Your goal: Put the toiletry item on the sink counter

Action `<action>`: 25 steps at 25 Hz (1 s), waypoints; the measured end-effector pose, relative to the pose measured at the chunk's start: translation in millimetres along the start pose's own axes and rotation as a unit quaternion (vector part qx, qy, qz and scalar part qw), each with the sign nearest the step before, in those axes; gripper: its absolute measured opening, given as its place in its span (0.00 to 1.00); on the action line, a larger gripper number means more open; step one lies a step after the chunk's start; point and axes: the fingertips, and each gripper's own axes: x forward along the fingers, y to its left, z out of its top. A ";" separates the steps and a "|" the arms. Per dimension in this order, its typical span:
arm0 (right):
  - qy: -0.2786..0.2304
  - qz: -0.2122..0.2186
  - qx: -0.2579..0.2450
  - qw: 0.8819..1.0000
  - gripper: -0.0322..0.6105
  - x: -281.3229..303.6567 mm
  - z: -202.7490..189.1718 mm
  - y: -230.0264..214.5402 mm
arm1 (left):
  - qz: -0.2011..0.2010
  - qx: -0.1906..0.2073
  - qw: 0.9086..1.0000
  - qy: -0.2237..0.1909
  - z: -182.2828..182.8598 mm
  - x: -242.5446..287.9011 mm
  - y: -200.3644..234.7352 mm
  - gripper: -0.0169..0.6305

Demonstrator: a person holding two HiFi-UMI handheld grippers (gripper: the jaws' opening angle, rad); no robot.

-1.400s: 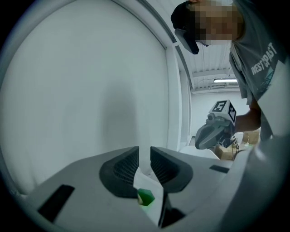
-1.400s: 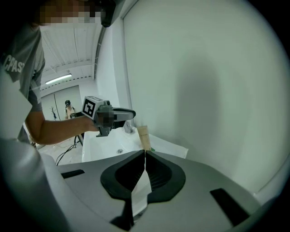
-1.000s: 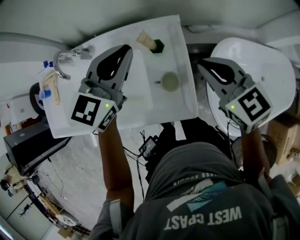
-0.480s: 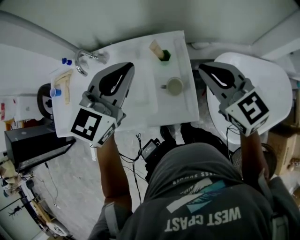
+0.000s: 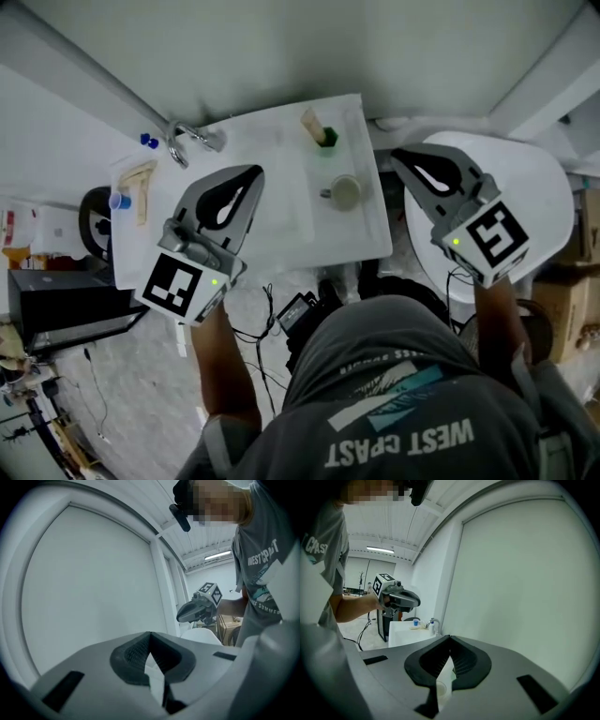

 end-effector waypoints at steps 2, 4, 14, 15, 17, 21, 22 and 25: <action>-0.005 -0.005 -0.010 1.000 0.10 -5.7 9.8 3.8 | -0.004 -0.001 1.000 0.000 4.2 -8.0 -6.5 0.03; -0.008 -0.009 -0.020 1.000 0.10 -10.6 19.9 8.0 | -0.008 0.000 1.000 0.000 8.5 -15.1 -11.7 0.03; -0.022 -0.009 -0.038 0.999 0.10 -30.2 52.2 35.6 | -0.020 0.000 1.000 -0.002 15.5 -40.7 -30.1 0.03; -0.024 -0.009 -0.038 0.999 0.09 -31.1 54.4 38.0 | -0.022 -0.001 1.000 -0.002 14.7 -42.1 -31.8 0.03; -0.025 -0.008 -0.037 0.999 0.10 -32.1 58.0 42.7 | -0.027 -0.002 1.000 -0.003 13.9 -45.2 -35.1 0.03; -0.022 -0.007 -0.037 0.999 0.10 -32.4 61.3 50.9 | -0.031 -0.007 0.999 -0.003 10.5 -52.2 -38.5 0.03; -0.021 -0.007 -0.038 0.999 0.10 -32.2 61.1 52.8 | -0.031 -0.008 0.999 -0.003 9.2 -53.6 -38.7 0.03; -0.018 -0.006 -0.037 0.999 0.10 -31.8 60.1 56.9 | -0.031 -0.012 0.999 -0.005 6.7 -57.4 -39.3 0.03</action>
